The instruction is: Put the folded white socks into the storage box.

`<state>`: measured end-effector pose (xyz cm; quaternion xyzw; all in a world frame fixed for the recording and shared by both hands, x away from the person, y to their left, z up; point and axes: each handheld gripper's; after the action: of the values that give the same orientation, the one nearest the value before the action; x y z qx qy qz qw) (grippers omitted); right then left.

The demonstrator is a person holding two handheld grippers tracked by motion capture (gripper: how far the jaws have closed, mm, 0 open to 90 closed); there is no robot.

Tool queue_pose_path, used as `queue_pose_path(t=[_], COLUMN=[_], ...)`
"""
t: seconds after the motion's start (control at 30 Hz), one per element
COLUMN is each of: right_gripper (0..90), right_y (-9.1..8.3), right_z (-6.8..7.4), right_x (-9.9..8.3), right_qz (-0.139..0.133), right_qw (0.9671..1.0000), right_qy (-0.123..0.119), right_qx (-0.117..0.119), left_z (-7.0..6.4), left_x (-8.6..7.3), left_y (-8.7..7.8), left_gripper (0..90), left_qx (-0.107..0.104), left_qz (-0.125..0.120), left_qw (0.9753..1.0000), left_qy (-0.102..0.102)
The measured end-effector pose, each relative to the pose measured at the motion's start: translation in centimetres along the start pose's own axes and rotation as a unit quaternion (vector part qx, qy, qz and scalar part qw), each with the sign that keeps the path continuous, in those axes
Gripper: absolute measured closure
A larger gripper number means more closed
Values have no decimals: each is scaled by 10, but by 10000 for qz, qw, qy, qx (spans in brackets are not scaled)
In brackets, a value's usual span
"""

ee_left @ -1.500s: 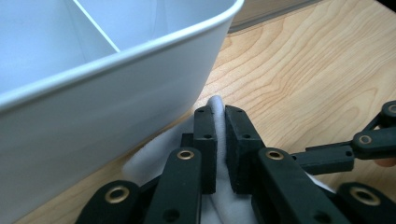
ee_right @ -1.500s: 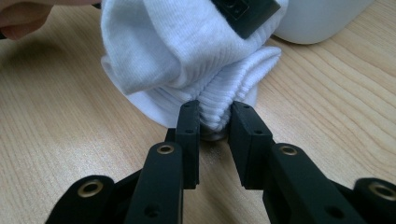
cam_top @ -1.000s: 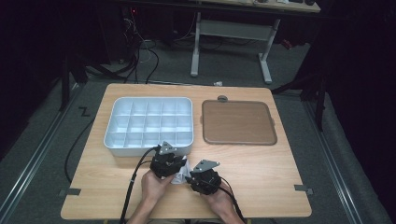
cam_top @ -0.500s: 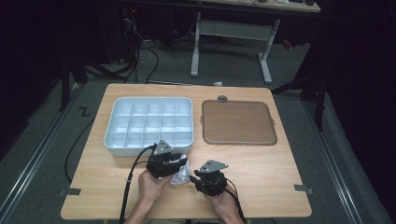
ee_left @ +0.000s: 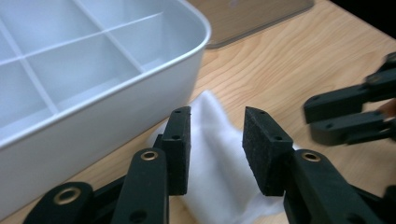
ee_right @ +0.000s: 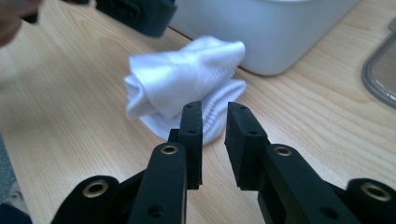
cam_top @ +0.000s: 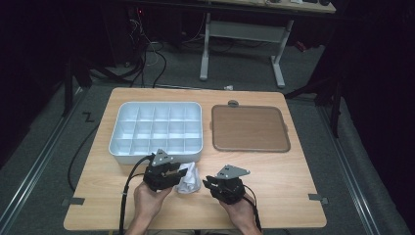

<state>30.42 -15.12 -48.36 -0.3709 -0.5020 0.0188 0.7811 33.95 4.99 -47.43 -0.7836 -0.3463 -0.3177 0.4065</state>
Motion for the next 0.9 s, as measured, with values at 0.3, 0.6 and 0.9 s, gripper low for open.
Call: queue_pose_path(t=[0.3, 0.6, 0.9], right_gripper=[786, 785, 781], right_y=[1, 28, 43], right_z=[7, 8, -4], right_x=[34, 46, 31], right_qz=[-212, 73, 298], right_qw=[9996, 9996, 9995], right_qy=[-124, -180, 17], right_qx=[147, 186, 97], left_z=[4, 0, 8], left_x=[-13, -25, -40], left_y=[3, 7, 15], left_gripper=[552, 538, 535], left_qx=[105, 112, 330], left_qz=[120, 224, 261], left_qw=[9998, 9997, 9991], left_qy=[-86, 13, 76])
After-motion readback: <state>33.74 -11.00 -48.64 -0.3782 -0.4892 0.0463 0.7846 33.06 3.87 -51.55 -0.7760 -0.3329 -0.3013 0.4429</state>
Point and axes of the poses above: each handheld gripper's, and its own axes: y roughly forward along the jaws, x roughly out of its top, z roughly to its left, and after that the axes turned 14 degrees about x, right-handed
